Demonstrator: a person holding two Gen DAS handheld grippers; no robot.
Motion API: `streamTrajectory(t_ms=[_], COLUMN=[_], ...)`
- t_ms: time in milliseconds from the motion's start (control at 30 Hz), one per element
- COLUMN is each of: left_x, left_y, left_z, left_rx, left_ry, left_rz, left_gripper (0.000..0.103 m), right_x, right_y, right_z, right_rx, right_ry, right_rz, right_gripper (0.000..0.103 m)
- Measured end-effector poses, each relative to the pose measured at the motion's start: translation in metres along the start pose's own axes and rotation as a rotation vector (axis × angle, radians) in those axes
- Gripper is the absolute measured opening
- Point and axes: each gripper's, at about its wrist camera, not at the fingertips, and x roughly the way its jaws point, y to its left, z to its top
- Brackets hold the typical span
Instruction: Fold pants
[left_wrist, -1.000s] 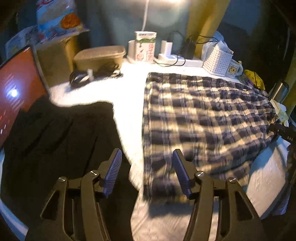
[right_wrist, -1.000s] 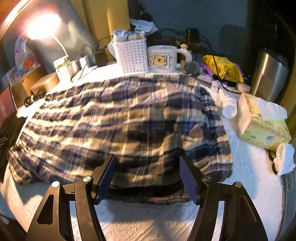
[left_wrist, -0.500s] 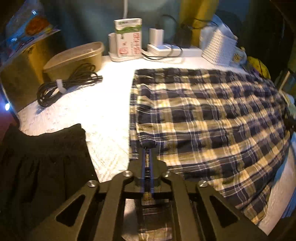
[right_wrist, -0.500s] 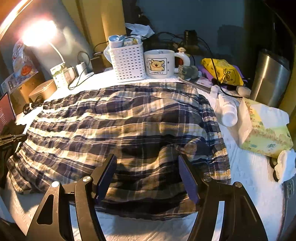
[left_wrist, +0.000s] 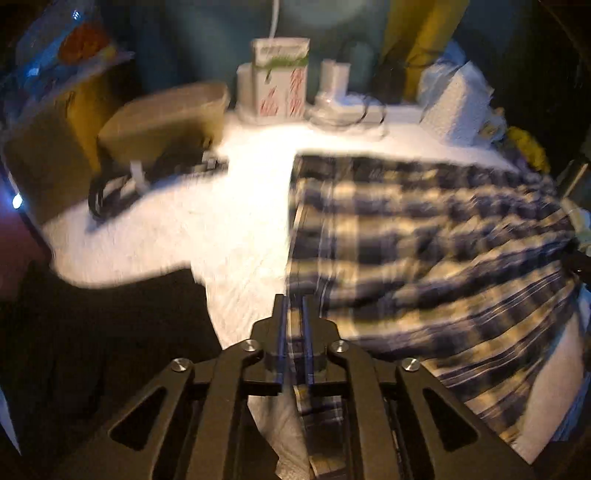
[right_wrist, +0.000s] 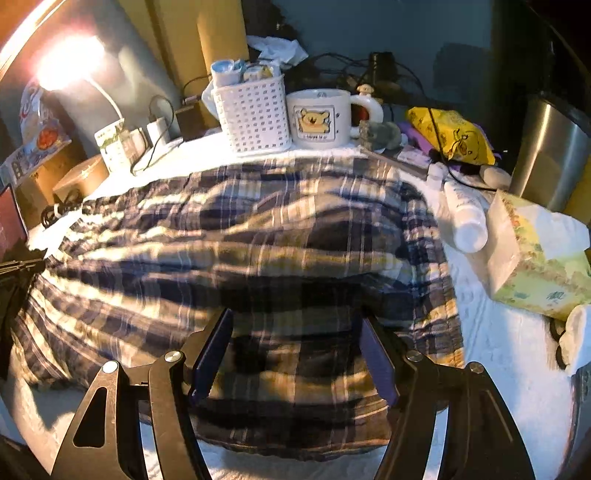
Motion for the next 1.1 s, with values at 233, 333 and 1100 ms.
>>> streamTrajectory(t_ms=[233,333,1100], left_x=[0.022,0.045,0.084], left_y=[-0.01,-0.019,-0.003], left_z=[0.047,0.06,0.104], left_rx=[0.074,0.13,0.094], left_ry=[-0.044,-0.026,-0.096], left_rz=[-0.018,-0.008,0.08], left_gripper=[0.046,0.046,0.008], right_x=[-0.005,0.005,0.058], right_y=[-0.008,-0.007,-0.015], right_z=[0.027,0.037,0.07], right_rx=[0.013,0.006,0.004], right_ry=[-0.059,-0.053,0.019], right_rz=[0.013,0.023,-0.066], right_gripper=[0.07,0.07,0.07])
